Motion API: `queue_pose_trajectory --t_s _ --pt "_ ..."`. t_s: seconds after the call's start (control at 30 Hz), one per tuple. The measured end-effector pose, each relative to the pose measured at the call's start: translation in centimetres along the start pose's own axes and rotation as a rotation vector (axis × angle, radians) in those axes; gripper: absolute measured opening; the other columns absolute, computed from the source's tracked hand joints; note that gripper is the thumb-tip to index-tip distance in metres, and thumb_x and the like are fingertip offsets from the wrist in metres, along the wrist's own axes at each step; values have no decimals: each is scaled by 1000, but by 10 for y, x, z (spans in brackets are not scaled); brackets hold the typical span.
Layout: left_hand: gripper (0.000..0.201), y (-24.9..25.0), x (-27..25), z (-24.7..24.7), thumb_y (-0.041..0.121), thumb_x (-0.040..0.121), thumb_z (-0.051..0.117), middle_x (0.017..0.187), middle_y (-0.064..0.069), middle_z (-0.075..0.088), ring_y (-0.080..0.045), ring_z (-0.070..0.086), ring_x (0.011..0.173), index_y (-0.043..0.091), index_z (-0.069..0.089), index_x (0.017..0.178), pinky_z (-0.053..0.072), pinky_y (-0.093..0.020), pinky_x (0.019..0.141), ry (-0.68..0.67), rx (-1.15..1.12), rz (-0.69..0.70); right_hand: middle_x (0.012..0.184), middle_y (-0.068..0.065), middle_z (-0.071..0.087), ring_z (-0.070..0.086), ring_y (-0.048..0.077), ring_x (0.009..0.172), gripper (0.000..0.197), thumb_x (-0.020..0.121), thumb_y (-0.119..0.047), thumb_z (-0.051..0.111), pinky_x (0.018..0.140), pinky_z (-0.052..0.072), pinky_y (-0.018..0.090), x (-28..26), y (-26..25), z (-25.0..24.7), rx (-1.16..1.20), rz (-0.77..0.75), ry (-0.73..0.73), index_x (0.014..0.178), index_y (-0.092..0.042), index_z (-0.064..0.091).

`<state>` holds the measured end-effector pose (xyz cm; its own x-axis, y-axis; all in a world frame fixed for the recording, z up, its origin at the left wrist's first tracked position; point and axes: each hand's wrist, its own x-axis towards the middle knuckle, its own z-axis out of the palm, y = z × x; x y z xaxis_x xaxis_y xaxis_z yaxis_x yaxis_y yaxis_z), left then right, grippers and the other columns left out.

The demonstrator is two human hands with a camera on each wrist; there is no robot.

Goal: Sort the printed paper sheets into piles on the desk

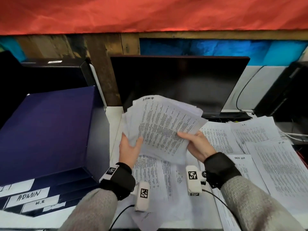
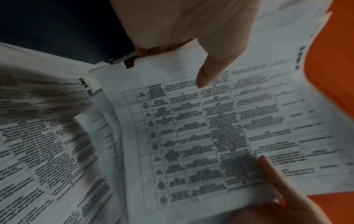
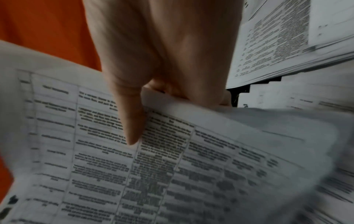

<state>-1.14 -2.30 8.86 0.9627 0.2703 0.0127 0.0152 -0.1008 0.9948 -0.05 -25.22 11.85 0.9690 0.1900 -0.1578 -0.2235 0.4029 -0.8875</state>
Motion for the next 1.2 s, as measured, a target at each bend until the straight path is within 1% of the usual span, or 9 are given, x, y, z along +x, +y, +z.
queue_pose_trajectory --t_s 0.13,0.23,0.43,0.6,0.67,0.8,0.93,1.1,1.2 --pt "47 0 -5 1 9 82 70 112 4 59 0 60 98 32 46 116 51 -31 89 29 -54 47 114 16 62 64 23 101 42 73 2 72 86 53 33 -1 8 8 -170 -30 64 112 2 55" --pt "44 2 -5 2 13 85 66 105 9 56 -16 58 103 38 43 114 48 -36 92 53 -16 55 113 6 60 62 20 101 44 68 -11 79 86 50 31 4 22 11 -218 -62 169 106 -13 57" --pt "19 24 -6 10 23 100 40 101 17 53 5 54 90 33 36 116 39 1 64 76 14 183 108 6 70 67 17 101 26 88 -13 63 88 53 31 5 24 32 -199 -207 232 113 -5 66" --pt "38 16 -5 7 7 92 52 105 11 46 24 45 87 26 39 122 31 8 61 126 28 148 99 -5 65 65 5 88 35 81 -1 68 69 50 19 5 25 34 -278 -185 262 111 -8 52" --pt "44 9 -4 4 4 88 55 109 3 48 11 50 86 26 39 123 36 4 63 125 4 85 107 2 62 63 14 97 41 82 3 62 70 49 22 11 32 35 -263 -134 278 117 -8 44" --pt "46 -5 6 1 8 86 59 106 -1 55 -17 57 88 30 35 118 52 -37 78 118 -102 -70 101 1 56 57 13 88 31 87 4 47 66 45 26 19 34 42 -191 -56 317 114 -10 40" --pt "52 -23 11 -4 21 75 68 109 -5 60 -25 62 96 31 38 116 53 -45 84 120 -206 -243 113 7 61 60 21 100 33 87 5 45 78 52 35 22 45 39 -148 8 295 113 -15 51" --pt "31 -41 12 -4 3 91 47 111 -4 52 -18 51 97 18 40 118 39 -25 73 270 -268 -324 120 12 64 60 26 110 40 86 1 45 75 49 33 25 65 27 11 122 352 123 -8 57" --pt "46 -49 10 2 4 87 45 121 -6 52 -24 50 112 11 36 132 40 -33 92 248 -172 -301 117 11 65 60 26 107 38 87 3 39 75 49 35 28 67 27 68 125 332 117 -11 59"
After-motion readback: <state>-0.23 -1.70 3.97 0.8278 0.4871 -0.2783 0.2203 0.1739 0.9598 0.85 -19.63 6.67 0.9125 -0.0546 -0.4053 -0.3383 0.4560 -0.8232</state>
